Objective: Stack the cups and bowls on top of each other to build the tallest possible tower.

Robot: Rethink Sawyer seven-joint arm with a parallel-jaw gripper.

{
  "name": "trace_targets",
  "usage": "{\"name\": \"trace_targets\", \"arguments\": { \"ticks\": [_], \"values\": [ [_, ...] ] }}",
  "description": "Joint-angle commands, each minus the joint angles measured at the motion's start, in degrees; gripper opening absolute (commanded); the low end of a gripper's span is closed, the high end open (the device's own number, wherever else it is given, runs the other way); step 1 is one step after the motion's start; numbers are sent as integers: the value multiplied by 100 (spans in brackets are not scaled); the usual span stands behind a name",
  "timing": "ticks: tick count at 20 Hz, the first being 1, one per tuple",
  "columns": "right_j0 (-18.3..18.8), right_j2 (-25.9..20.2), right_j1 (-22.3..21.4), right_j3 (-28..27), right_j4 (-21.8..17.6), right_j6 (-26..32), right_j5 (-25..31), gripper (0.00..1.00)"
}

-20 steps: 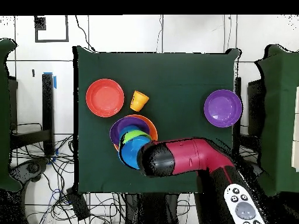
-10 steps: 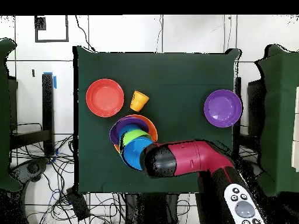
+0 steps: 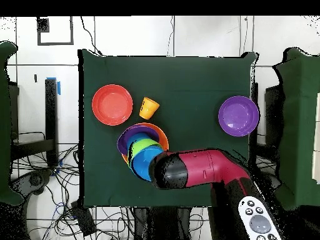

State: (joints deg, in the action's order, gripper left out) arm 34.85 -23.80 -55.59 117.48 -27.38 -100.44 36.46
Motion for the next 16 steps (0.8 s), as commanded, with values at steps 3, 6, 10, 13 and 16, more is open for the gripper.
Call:
{"name": "trace_targets", "arguments": {
  "ticks": [3,6,10,13,16],
  "values": [
    [-323,272,334,-195,-368,-502,-407,100],
    [-352,310,328,-211,-365,-514,-395,100],
    [-393,373,332,-228,-347,-495,-404,100],
    [-413,396,320,-230,-334,-476,-401,100],
    [-435,408,247,-254,-277,-419,-243,100]
  ]
}}
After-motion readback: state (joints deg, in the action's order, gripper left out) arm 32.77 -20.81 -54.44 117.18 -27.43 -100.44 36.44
